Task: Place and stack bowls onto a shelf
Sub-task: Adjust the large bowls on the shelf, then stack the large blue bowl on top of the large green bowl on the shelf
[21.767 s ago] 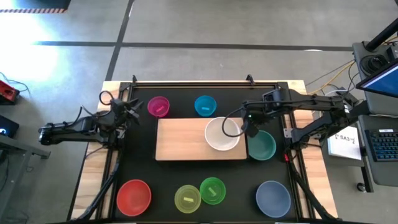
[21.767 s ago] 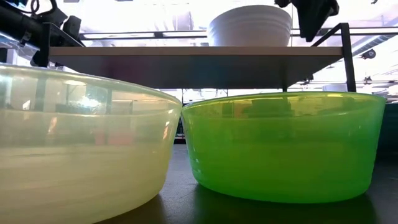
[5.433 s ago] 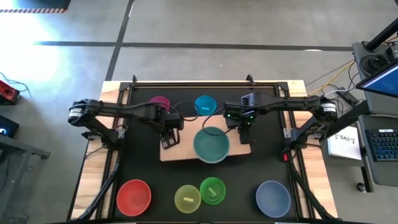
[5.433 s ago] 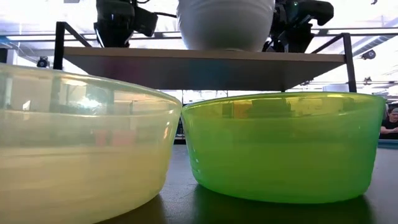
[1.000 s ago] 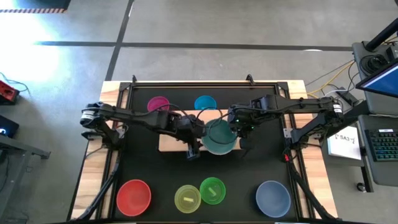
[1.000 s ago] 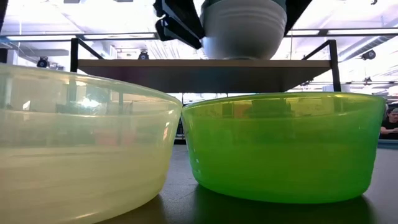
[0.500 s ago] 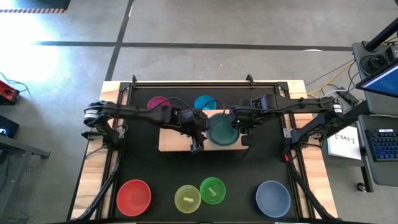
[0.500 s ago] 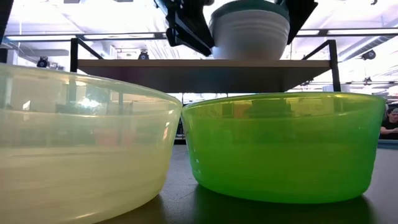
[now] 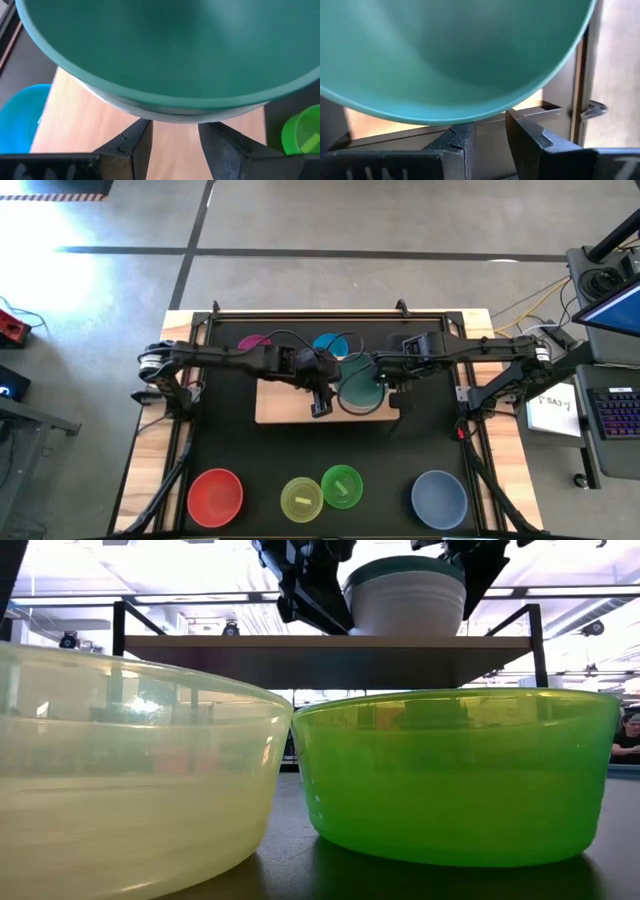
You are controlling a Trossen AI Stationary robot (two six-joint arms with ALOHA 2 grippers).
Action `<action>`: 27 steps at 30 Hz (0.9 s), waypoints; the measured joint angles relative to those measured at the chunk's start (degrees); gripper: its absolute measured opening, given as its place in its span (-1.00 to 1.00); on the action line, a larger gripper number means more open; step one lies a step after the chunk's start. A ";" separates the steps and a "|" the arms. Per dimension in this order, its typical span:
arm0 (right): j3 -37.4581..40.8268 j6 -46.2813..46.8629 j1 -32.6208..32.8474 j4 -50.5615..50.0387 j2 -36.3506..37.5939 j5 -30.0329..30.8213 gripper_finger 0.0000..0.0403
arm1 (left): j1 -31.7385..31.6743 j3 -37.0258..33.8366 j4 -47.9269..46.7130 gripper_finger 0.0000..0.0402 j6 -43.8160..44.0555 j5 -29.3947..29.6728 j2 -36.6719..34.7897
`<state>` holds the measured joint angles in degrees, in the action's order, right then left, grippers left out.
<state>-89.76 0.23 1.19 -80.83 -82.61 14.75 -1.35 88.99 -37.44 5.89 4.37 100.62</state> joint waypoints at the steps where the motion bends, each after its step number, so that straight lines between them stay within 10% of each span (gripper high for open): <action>1: 0.00 0.02 -0.02 0.10 0.00 0.43 -0.53 | -0.11 0.00 -0.01 -0.29 -0.05 0.06 0.08; 27: 0.00 6.49 0.04 -4.12 0.37 0.27 -0.53 | -0.16 -0.41 -10.90 -0.29 3.35 5.58 -4.75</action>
<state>-89.76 6.72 1.23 -84.95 -82.24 15.03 -1.52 88.59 -48.34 9.24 9.95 95.87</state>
